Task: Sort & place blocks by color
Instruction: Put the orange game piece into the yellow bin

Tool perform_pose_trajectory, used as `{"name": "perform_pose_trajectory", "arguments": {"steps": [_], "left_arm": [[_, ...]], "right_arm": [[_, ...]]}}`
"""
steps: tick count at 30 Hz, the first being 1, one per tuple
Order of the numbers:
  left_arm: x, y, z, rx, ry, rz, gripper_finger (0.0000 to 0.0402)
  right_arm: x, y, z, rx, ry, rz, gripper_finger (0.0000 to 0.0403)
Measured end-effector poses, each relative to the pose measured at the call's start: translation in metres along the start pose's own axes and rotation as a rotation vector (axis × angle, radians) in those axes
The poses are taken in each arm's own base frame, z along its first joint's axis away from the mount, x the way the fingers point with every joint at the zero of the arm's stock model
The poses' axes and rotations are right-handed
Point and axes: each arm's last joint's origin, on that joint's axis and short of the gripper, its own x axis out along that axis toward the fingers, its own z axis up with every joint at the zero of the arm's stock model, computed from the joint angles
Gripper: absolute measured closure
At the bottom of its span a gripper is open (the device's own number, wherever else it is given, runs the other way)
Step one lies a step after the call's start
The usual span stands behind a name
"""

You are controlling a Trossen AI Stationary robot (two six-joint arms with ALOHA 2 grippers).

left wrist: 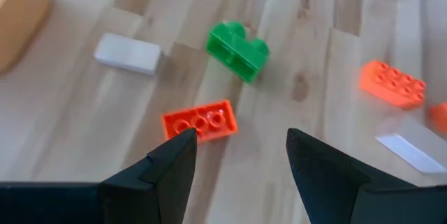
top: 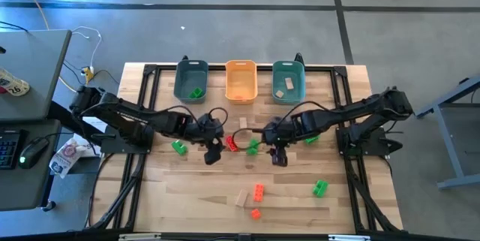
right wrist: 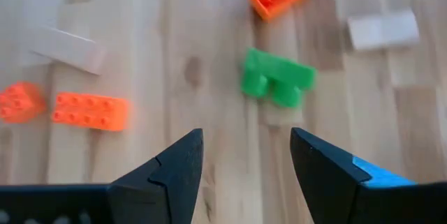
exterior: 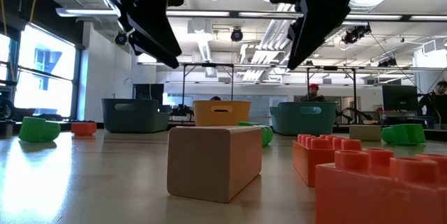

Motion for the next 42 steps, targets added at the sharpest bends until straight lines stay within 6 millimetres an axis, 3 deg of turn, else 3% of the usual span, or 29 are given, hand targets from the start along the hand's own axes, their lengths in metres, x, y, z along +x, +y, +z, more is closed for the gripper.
{"name": "perform_pose_trajectory", "arguments": {"steps": [8,20,32,42], "left_arm": [[-0.005,-0.023,-0.012,-0.049,0.028,-0.052,0.0193],[-0.013,-0.051,-0.029,-0.168,0.059,-0.123,0.0193],[-0.02,-0.068,-0.04,-0.19,0.082,-0.169,0.0193],[-0.021,-0.07,-0.041,-0.209,0.081,-0.173,0.0193]], "right_arm": [[-0.001,0.025,0.005,-0.129,-0.103,0.061,0.0174],[-0.004,0.064,0.007,-0.525,-0.258,0.124,0.0164],[-0.01,0.077,0.016,-0.58,-0.411,0.139,0.0164],[0.01,0.081,0.014,-0.672,-0.371,0.192,0.0164]]}}
